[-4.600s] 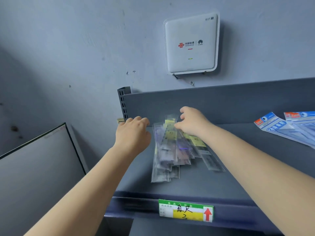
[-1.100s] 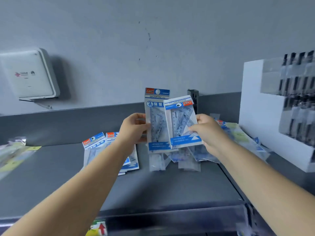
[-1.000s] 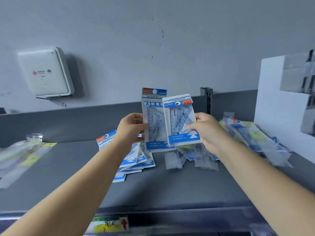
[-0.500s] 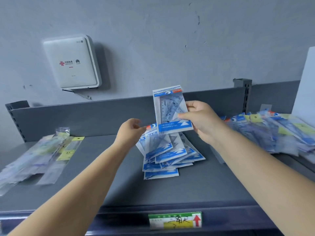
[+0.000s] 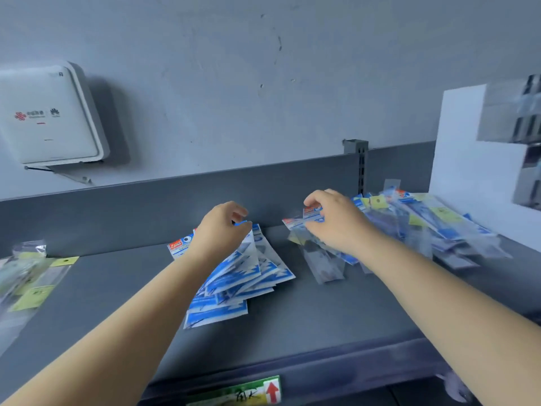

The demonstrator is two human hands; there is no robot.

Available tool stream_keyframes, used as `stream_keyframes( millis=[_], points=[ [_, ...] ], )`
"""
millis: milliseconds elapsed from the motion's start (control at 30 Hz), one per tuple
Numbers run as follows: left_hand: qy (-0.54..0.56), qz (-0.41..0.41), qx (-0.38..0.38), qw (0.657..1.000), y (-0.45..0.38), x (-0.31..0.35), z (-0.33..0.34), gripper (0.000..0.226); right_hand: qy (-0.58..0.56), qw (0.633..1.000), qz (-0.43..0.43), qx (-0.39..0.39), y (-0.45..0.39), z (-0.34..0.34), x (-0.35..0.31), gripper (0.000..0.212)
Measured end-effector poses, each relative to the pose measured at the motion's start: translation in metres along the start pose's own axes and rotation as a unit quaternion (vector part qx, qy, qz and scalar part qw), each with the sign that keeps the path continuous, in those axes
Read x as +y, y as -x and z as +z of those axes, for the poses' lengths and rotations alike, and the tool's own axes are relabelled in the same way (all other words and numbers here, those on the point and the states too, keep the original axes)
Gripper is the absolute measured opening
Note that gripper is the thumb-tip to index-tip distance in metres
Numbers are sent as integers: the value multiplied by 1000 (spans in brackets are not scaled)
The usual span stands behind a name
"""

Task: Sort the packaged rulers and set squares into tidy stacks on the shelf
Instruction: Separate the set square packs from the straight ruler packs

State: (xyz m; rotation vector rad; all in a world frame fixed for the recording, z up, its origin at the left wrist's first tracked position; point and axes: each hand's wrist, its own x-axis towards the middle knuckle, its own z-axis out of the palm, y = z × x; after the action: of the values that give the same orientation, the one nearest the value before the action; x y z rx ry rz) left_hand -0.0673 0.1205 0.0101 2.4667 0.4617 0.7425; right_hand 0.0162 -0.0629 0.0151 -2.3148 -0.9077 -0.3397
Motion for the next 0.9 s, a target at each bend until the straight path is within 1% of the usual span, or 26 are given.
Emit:
stream_keyframes(
  millis=[167, 300, 400, 533, 633, 800, 900],
  points=[
    [-20, 36, -54, 998, -1, 49, 48, 17, 5, 999, 50, 14, 6, -36, 73, 32],
    [-65, 60, -116, 989, -1, 87, 84, 30, 10, 997, 81, -5, 9, -60, 123, 35],
    [-91, 64, -147, 983, -2, 113, 108, 39, 19, 995, 91, -24, 6, -76, 149, 40],
    [-118, 58, -167, 977, -8, 139, 136, 40, 56, 992, 106, -50, 3, -93, 178, 47],
    [-120, 55, -173, 976, -11, 154, 153, 49, 70, 987, 119, -82, 4, -99, 197, 53],
    [-153, 52, -185, 969, -18, 169, 177, 61, 45, 986, 131, -90, 6, -102, 212, 60],
    [-163, 63, -181, 968, -19, 181, 190, 70, 9, 985, 149, -84, 7, -101, 216, 69]
  ],
)
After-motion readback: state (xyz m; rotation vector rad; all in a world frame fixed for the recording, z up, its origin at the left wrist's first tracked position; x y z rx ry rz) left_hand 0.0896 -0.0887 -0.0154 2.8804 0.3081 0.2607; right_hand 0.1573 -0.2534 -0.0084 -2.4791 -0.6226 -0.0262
